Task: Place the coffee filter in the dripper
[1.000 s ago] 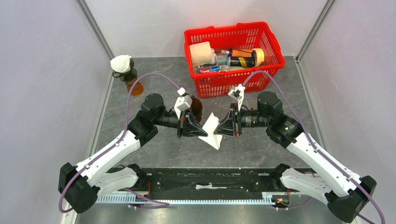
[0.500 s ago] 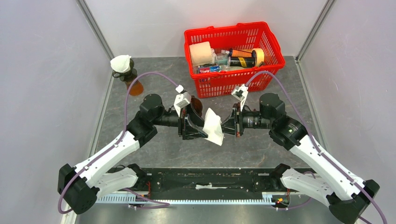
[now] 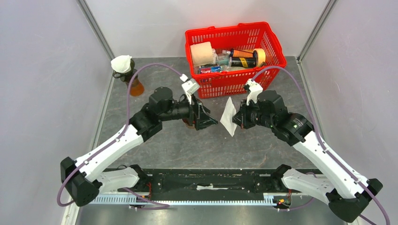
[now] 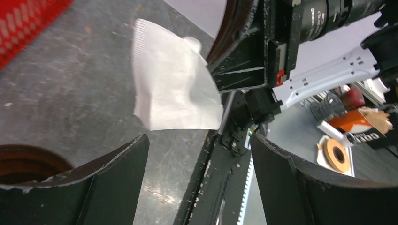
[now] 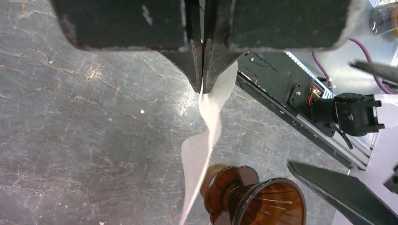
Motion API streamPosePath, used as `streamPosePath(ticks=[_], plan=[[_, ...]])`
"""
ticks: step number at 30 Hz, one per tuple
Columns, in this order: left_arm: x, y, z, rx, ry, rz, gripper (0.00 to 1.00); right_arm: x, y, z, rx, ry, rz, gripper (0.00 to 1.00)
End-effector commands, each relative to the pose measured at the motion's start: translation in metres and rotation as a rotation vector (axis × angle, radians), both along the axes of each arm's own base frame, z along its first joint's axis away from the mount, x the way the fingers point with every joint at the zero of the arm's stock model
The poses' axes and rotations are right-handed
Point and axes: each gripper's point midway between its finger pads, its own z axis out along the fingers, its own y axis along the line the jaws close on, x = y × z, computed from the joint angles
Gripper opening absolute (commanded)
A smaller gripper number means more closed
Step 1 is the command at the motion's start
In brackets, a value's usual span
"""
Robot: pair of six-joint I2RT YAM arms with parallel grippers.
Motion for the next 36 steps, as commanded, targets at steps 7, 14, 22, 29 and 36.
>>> streamPosePath(ticks=[7,14,22,29,36], plan=[[-0.018,-0.066,-0.003,-0.004,0.092,-0.165,0.88,-0.013,0.026,0.026,0.139,-0.054,0.143,0.0],[-0.02,-0.072,0.002,-0.056,0.074,-0.188,0.89,-0.024,0.034,0.032,0.185,-0.069,0.225,0.0],[-0.012,-0.064,-0.003,-0.028,0.069,-0.115,0.67,-0.02,0.025,0.03,0.16,-0.087,0.182,0.0],[0.005,-0.046,-0.021,0.062,0.081,0.039,0.36,-0.019,0.019,0.029,0.138,-0.089,0.154,0.0],[0.017,-0.036,-0.029,0.111,0.112,0.14,0.07,-0.014,0.015,0.029,0.124,-0.095,0.117,0.0]])
